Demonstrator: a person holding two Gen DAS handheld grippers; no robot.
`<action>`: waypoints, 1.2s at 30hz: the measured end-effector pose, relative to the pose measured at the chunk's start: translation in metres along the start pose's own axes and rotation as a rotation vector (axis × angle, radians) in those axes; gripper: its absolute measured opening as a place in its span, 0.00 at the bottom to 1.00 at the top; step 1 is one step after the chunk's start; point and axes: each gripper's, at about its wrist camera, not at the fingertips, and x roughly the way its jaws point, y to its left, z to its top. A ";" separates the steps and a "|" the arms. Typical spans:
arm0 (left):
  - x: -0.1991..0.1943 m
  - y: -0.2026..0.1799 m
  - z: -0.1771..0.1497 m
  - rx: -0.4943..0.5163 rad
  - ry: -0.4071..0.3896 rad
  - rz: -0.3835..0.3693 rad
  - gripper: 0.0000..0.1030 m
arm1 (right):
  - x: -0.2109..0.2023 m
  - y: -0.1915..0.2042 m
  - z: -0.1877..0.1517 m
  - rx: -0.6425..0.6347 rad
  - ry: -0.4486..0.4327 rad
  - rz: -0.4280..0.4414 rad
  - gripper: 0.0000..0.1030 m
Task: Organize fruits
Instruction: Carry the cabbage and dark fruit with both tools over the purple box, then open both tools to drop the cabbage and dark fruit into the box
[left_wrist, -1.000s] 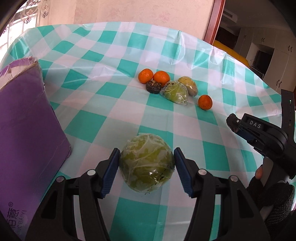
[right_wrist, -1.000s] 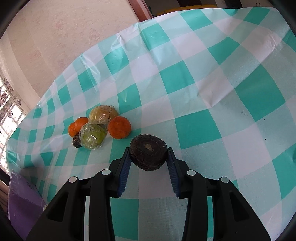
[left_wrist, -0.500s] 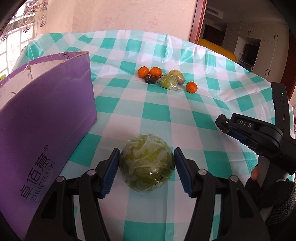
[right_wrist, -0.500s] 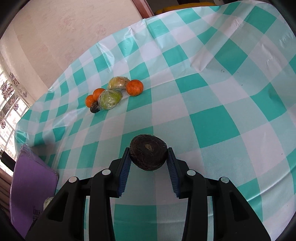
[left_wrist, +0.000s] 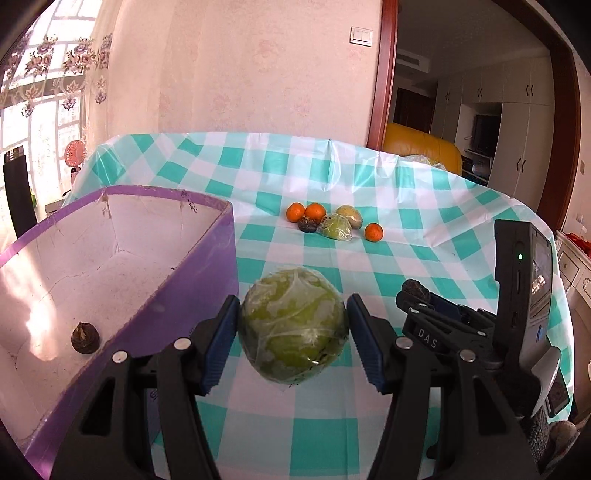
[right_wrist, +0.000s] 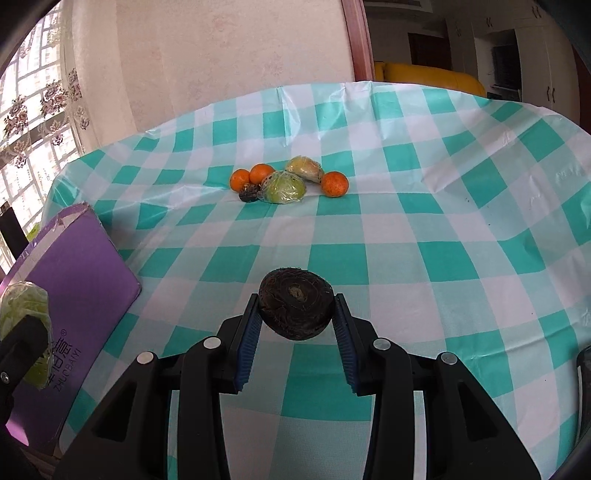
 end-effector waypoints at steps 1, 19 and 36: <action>-0.007 0.005 0.002 -0.005 -0.020 0.010 0.58 | -0.004 0.006 0.000 -0.022 -0.018 -0.005 0.38; -0.090 0.117 0.026 -0.103 -0.185 0.225 0.56 | -0.052 0.088 0.002 -0.240 -0.166 0.109 0.38; -0.060 0.202 0.011 -0.243 0.145 0.384 0.73 | -0.080 0.218 0.031 -0.499 -0.045 0.464 0.38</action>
